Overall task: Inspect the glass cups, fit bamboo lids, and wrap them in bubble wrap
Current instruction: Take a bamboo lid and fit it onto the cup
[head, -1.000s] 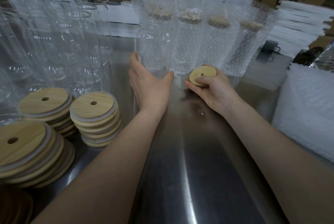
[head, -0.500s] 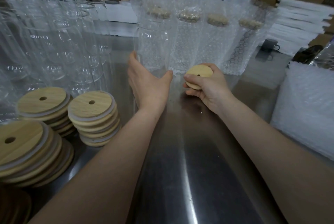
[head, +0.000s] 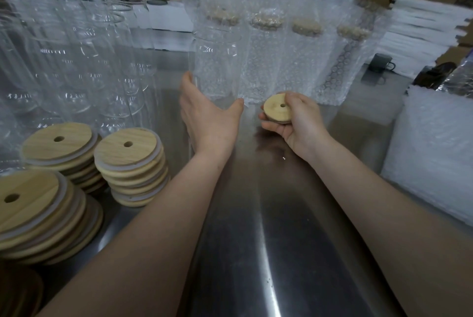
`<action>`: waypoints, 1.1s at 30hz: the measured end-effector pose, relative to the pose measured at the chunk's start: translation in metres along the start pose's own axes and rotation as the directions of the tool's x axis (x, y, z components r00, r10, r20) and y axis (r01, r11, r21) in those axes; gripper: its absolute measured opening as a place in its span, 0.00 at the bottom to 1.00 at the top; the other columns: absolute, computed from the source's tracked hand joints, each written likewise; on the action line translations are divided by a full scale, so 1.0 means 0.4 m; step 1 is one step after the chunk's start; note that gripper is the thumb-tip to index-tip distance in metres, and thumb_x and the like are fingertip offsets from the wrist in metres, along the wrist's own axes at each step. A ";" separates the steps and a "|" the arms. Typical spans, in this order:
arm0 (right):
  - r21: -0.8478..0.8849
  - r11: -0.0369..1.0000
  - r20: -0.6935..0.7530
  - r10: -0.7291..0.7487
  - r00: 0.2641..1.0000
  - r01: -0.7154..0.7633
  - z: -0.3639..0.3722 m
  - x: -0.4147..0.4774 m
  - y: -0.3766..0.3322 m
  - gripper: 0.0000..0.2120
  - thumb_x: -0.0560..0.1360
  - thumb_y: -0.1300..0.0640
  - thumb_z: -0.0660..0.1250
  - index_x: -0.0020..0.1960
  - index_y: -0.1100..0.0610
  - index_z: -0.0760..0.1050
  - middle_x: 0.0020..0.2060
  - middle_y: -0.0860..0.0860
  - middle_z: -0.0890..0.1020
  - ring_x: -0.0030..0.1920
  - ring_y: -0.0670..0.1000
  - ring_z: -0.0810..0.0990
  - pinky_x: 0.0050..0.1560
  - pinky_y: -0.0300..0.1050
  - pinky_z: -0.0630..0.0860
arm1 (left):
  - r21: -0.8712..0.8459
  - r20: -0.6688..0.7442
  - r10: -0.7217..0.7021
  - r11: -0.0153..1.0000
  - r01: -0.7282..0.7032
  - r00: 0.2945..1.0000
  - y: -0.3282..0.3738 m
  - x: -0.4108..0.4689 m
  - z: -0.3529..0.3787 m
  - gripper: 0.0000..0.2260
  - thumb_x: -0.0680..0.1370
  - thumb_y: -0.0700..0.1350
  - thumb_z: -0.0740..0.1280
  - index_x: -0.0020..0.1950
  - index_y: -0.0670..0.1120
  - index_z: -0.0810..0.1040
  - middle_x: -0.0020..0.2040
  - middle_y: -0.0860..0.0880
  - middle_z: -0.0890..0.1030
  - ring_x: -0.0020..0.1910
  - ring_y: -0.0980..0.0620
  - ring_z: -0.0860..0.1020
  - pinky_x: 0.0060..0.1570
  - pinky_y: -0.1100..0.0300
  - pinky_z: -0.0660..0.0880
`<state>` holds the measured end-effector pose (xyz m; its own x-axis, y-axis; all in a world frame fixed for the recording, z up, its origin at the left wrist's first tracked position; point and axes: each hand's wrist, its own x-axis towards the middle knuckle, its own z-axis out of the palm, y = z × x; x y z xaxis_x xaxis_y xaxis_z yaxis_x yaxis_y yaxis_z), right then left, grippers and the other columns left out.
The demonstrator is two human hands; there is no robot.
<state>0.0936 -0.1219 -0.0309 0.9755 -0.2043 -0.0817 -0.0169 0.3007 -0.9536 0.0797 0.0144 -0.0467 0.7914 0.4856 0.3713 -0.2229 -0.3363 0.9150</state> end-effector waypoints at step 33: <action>-0.040 0.999 0.266 0.026 0.964 -0.016 -0.025 -0.008 -0.010 0.24 0.69 0.47 0.73 0.60 0.57 0.72 0.35 0.54 0.84 0.24 0.48 0.78 0.23 0.38 0.74 | -0.032 -0.019 -0.011 0.999 0.010 1.000 0.001 -0.004 -0.002 0.42 0.69 0.47 0.78 0.76 0.43 0.57 0.73 0.44 0.65 0.73 0.46 0.64 0.73 0.52 0.60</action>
<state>0.0884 -0.1318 -0.0297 0.9979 0.0584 -0.0266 -0.0412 0.2666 -0.9629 0.0781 0.0141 -0.0466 0.7829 0.5043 0.3644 -0.2329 -0.3055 0.9233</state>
